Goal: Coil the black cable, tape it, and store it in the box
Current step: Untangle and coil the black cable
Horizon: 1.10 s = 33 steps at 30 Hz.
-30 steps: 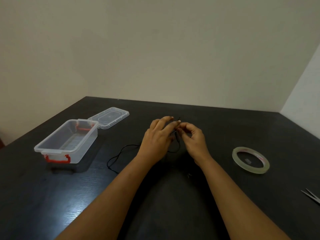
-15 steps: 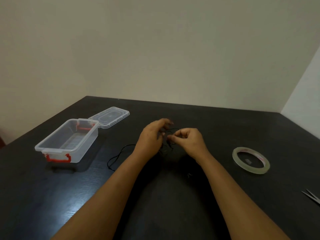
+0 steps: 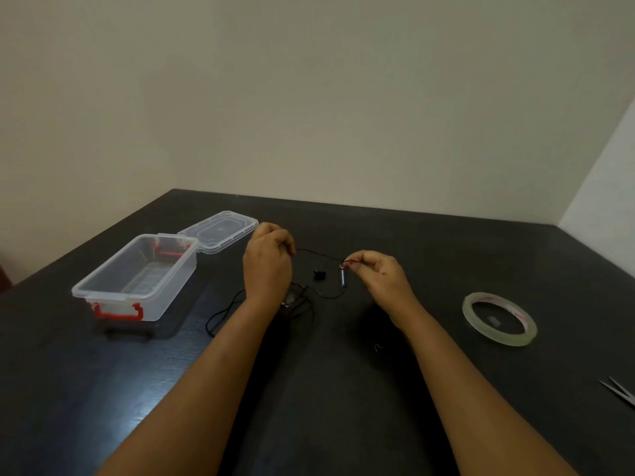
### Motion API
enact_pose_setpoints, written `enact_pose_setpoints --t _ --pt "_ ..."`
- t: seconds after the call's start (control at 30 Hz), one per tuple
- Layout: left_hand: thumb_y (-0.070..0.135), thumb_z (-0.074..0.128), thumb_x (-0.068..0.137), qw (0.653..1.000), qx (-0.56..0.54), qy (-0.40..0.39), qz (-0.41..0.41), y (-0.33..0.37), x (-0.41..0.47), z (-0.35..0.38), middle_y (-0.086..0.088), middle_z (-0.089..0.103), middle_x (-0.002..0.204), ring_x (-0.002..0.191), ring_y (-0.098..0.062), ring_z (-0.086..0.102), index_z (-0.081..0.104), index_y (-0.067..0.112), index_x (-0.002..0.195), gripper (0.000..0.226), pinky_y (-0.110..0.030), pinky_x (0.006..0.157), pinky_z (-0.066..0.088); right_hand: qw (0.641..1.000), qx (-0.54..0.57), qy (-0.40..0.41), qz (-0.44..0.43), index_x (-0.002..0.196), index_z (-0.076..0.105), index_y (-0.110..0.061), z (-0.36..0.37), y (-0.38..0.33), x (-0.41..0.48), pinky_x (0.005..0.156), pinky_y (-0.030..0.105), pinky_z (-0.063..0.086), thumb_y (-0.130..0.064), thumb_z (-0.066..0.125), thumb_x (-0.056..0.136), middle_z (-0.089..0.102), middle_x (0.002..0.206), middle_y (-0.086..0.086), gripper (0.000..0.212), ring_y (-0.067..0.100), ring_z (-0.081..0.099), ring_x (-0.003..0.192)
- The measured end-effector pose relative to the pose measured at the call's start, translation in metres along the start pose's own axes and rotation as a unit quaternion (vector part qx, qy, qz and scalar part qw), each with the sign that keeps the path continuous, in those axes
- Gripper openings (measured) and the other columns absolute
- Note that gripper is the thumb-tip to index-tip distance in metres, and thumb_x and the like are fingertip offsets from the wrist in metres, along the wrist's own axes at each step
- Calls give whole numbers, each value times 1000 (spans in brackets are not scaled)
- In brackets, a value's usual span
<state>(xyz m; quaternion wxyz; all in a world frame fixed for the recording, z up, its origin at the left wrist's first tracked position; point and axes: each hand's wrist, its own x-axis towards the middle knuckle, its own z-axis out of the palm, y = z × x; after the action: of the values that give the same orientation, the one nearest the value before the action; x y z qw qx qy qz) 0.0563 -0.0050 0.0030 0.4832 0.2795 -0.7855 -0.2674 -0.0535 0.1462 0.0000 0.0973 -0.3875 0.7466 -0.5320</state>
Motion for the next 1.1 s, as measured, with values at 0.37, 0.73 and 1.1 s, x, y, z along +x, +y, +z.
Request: enact_pose_setpoints --t 0.37,0.73,1.1 --pt "39 51 93 981 -37 -191 26 29 -13 12 5 51 94 86 -9 46 70 23 108 29 -28 75 35 988 148 42 23 95 71 -16 5 -8 -2 89 14 42 -20 48 97 62 115 5 24 8 56 109" --pt "-1 54 90 962 -152 -207 89 27 -20 9 13 63 94 73 3 60 58 26 125 44 -10 66 49 964 259 -9 59 107 66 -26 5 -16 -10 44 20 38 -11 51 96 52 56 -10 24 3 41 46" --pt "1 60 84 961 -53 -228 150 30 -19 13 16 55 89 74 -11 59 64 20 101 25 -18 68 49 948 307 -68 53 118 64 -15 4 -10 -9 55 23 46 -3 53 93 68 92 1 30 3 52 53"
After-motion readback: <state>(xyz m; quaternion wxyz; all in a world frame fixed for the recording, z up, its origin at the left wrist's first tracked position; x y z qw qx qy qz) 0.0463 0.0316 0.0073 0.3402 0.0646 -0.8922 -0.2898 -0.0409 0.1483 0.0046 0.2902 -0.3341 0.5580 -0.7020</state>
